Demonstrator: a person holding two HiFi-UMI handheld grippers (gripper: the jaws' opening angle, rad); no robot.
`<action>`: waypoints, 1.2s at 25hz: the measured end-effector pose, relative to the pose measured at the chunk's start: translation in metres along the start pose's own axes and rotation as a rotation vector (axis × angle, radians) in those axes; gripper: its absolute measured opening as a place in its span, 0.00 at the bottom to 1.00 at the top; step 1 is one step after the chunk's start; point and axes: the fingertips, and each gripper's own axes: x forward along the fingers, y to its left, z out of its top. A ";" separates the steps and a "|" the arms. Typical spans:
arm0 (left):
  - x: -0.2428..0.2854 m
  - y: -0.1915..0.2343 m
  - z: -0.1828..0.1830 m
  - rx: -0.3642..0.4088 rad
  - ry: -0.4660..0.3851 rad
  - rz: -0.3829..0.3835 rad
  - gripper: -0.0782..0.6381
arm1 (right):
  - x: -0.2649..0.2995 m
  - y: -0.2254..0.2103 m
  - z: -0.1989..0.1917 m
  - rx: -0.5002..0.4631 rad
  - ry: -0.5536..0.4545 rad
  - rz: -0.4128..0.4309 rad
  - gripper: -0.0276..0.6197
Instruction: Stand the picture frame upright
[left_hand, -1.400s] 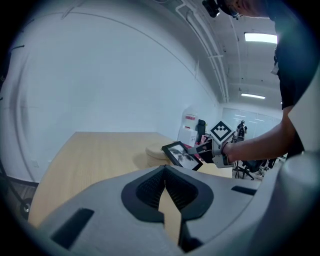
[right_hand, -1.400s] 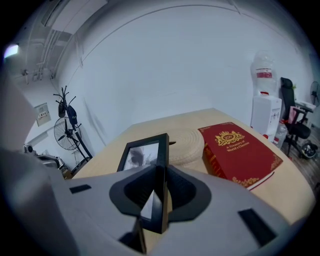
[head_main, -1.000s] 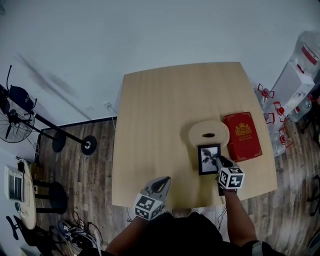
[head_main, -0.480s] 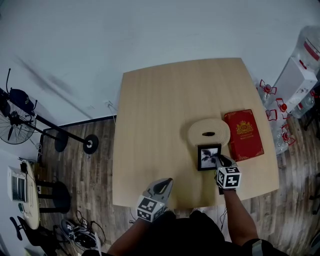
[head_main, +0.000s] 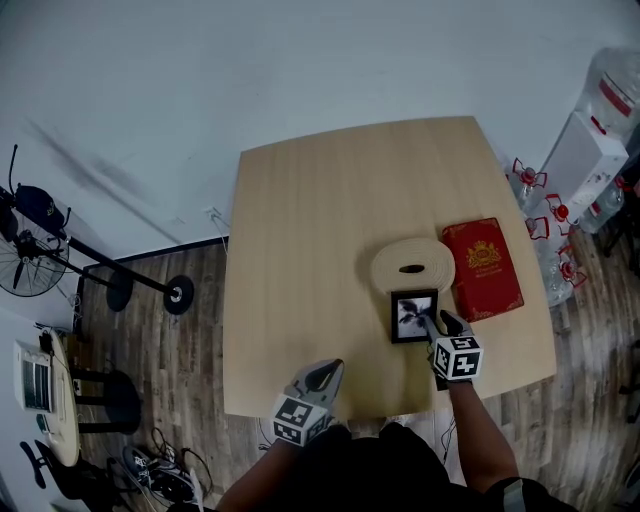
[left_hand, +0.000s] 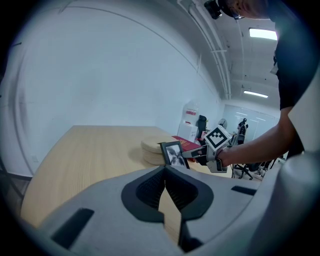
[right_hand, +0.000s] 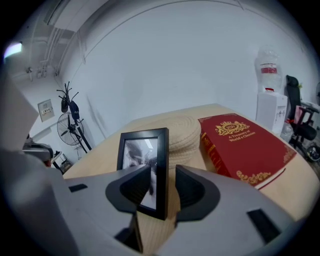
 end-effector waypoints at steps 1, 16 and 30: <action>0.000 0.000 -0.001 -0.001 0.003 -0.002 0.11 | -0.003 0.001 0.000 0.009 -0.011 0.009 0.24; -0.001 -0.011 0.012 0.038 -0.020 -0.071 0.11 | -0.068 0.023 0.034 -0.042 -0.138 0.012 0.24; -0.007 -0.012 0.041 0.066 -0.102 -0.117 0.11 | -0.135 0.068 0.054 -0.250 -0.225 -0.085 0.06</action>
